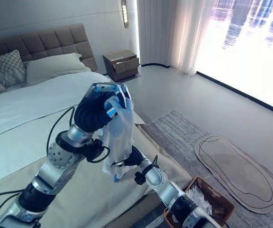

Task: Pick up clothes into the bucket

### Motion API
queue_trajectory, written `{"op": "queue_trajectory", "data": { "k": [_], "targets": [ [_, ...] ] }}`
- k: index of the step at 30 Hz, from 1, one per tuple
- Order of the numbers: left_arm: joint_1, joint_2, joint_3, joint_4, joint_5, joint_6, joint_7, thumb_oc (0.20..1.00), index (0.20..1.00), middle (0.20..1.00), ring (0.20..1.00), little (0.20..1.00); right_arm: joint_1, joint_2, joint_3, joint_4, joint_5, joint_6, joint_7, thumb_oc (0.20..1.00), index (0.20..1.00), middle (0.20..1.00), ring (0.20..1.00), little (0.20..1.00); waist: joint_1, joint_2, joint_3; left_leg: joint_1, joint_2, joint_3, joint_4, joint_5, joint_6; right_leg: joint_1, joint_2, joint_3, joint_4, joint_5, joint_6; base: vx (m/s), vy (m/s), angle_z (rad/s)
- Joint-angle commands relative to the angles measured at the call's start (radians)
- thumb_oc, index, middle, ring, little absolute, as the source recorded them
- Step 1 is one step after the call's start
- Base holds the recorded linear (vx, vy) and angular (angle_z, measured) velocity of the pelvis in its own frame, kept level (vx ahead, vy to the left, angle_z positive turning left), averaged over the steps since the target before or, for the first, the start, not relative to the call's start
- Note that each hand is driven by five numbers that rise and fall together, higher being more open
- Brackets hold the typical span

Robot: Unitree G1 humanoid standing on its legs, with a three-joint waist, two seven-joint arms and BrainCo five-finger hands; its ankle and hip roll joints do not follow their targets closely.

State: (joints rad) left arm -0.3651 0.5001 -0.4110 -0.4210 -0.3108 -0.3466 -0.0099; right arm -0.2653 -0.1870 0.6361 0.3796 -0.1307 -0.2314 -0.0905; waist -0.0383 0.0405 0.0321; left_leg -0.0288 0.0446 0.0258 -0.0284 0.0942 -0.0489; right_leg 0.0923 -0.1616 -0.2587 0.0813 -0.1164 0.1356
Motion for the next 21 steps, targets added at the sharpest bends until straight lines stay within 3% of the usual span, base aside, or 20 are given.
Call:
{"op": "queue_trajectory", "data": {
  "k": [1, 11, 16, 17, 18, 19, 20, 21],
  "targets": [
    [-0.137, -0.028, 0.018, -0.082, -0.061, -0.05, 0.031, 0.2, 0.2, 0.2, 0.2, 0.2, -0.046, 0.027, 0.018, -0.007, 0.059, 0.007, 0.023, 0.2, 0.2, 0.2, 0.2, 0.2, 0.016, -0.054, -0.011, 0.019, 0.014, 0.011, 0.029, -0.077, 0.008, -0.061, -0.057, 0.026, -0.108, 0.203, 0.051, 0.0, 0.0, 0.0],
    [-0.063, -0.007, 0.097, -0.046, -0.012, -0.05, 0.036, 0.2, 0.2, 0.2, 0.2, 0.2, 0.143, -0.1, -0.116, -0.142, 0.189, -0.007, 0.084, 0.2, 0.2, 0.2, 0.2, 0.2, -0.006, -0.063, -0.011, 0.027, 0.014, 0.019, 0.032, -0.081, 0.007, -0.059, -0.06, 0.028, -0.105, 0.204, 0.052, 0.0, 0.0, 0.0],
    [0.061, 0.006, 0.191, -0.007, 0.027, -0.049, 0.047, 0.2, 0.2, 0.2, 0.2, 0.2, 0.208, -0.115, -0.24, -0.214, 0.226, -0.007, 0.052, 0.2, 0.2, 0.2, 0.2, 0.2, -0.017, -0.063, -0.007, 0.029, 0.014, 0.027, 0.033, -0.084, 0.009, -0.063, -0.061, 0.035, -0.103, 0.205, 0.053, 0.0, -0.002, -0.02],
    [0.094, 0.006, 0.201, 0.013, 0.02, -0.055, 0.033, 0.2, 0.2, 0.2, 0.2, 0.2, 0.234, -0.043, -0.263, -0.051, 0.445, -0.019, 0.073, 0.2, 0.2, 0.2, 0.2, 0.2, -0.011, -0.065, -0.004, 0.033, 0.016, 0.028, 0.033, -0.085, 0.007, -0.058, -0.061, 0.033, -0.104, 0.204, 0.052, 0.01, 0.001, -0.08],
    [0.128, -0.005, 0.18, 0.029, 0.004, -0.094, 0.063, 0.2, 0.2, 0.2, 0.2, 0.2, 0.166, -0.14, -0.246, -0.158, 0.304, -0.154, 0.012, 0.2, 0.2, 0.2, 0.2, 0.2, -0.004, -0.063, -0.001, 0.033, 0.014, 0.026, 0.034, -0.086, 0.009, -0.057, -0.062, 0.034, -0.104, 0.203, 0.053, 0.02, -0.019, -0.1],
    [0.167, -0.006, 0.212, 0.041, 0.02, -0.077, 0.051, 0.2, 0.2, 0.2, 0.2, 0.2, 0.213, -0.05, -0.287, 0.103, 0.433, -0.024, 0.01, 0.2, 0.2, 0.2, 0.2, 0.2, -0.004, -0.063, 0.001, 0.04, 0.019, 0.03, 0.033, -0.094, 0.003, -0.052, -0.057, 0.034, -0.105, 0.197, 0.053, 0.01, -0.008, -0.08],
    [0.243, -0.003, 0.256, 0.082, 0.032, -0.05, 0.056, 0.2, 0.2, 0.2, 0.2, 0.2, 0.288, -0.103, -0.336, -0.077, 0.477, -0.023, 0.048, 0.2, 0.2, 0.2, 0.2, 0.2, -0.012, -0.067, 0.0, 0.037, 0.019, 0.037, 0.033, -0.09, 0.004, -0.064, -0.054, 0.045, -0.104, 0.199, 0.052, -0.01, -0.016, -0.09],
    [0.295, 0.003, 0.278, 0.091, 0.07, -0.047, 0.045, 0.2, 0.2, 0.2, 0.2, 0.2, 0.335, -0.129, -0.369, -0.131, 0.489, -0.034, 0.072, 0.2, 0.2, 0.2, 0.2, 0.2, -0.017, -0.07, 0.003, 0.032, 0.017, 0.038, 0.034, -0.084, 0.005, -0.07, -0.055, 0.048, -0.103, 0.205, 0.05, 0.0, -0.001, -0.08]
  ]
}}
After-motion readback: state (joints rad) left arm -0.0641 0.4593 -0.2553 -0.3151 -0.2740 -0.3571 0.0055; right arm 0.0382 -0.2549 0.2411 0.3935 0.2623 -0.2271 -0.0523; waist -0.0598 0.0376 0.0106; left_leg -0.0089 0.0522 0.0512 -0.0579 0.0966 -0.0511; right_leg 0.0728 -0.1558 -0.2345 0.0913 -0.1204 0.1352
